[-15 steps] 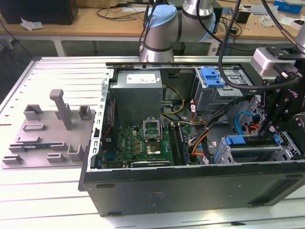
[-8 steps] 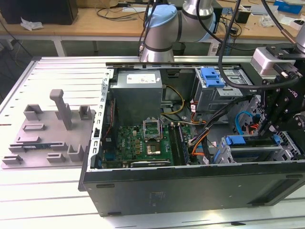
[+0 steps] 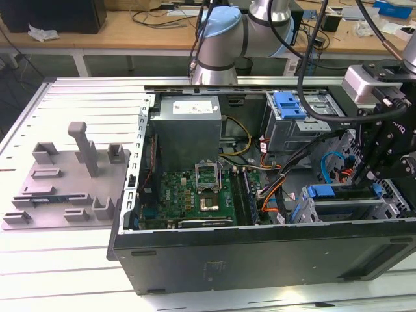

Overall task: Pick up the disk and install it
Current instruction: 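Insert the first disk wire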

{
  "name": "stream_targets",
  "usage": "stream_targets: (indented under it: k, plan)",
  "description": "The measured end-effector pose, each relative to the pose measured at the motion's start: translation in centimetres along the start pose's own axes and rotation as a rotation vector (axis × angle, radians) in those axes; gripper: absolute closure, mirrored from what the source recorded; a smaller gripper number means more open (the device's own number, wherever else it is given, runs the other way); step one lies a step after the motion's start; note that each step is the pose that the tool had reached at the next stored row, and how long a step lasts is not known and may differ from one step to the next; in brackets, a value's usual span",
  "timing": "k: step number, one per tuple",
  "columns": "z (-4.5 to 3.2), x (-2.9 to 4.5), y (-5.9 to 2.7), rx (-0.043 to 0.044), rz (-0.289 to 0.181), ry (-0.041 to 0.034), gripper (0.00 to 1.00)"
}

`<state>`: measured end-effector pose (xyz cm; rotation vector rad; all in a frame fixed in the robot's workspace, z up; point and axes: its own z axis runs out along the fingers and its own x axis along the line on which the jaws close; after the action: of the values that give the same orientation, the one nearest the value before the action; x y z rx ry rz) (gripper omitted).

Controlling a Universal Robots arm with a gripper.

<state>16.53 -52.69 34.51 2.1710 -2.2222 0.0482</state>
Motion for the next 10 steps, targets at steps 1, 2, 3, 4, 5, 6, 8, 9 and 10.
stream_targets:
  k: [1, 2, 3, 4, 5, 6, 8, 9, 10]
  plan:
    - [0.04, 0.0, 0.0, 0.0, 0.0, 0.0, 0.84]
    - [0.14, -0.01, 0.0, -0.0001, 0.0, -0.0001, 0.84]
    - [0.21, -0.01, 0.0, -0.0001, 0.0, 0.0, 0.84]
    - [0.28, -0.01, -0.01, 0.0, 0.0, 0.0002, 0.84]
    - [0.37, -0.01, -0.01, 0.0, 0.0, 0.0002, 0.84]
    - [0.46, -0.02, -0.01, -0.0001, 0.0, 0.0002, 0.84]
    - [0.34, -0.02, -0.01, -0.0001, 0.0, -0.0017, 0.84]
    - [0.04, 0.0, -0.01, 0.0, 0.0, -0.0002, 0.84]
    - [-0.05, 0.0, -0.01, -0.0001, 0.0, -0.0004, 0.84]
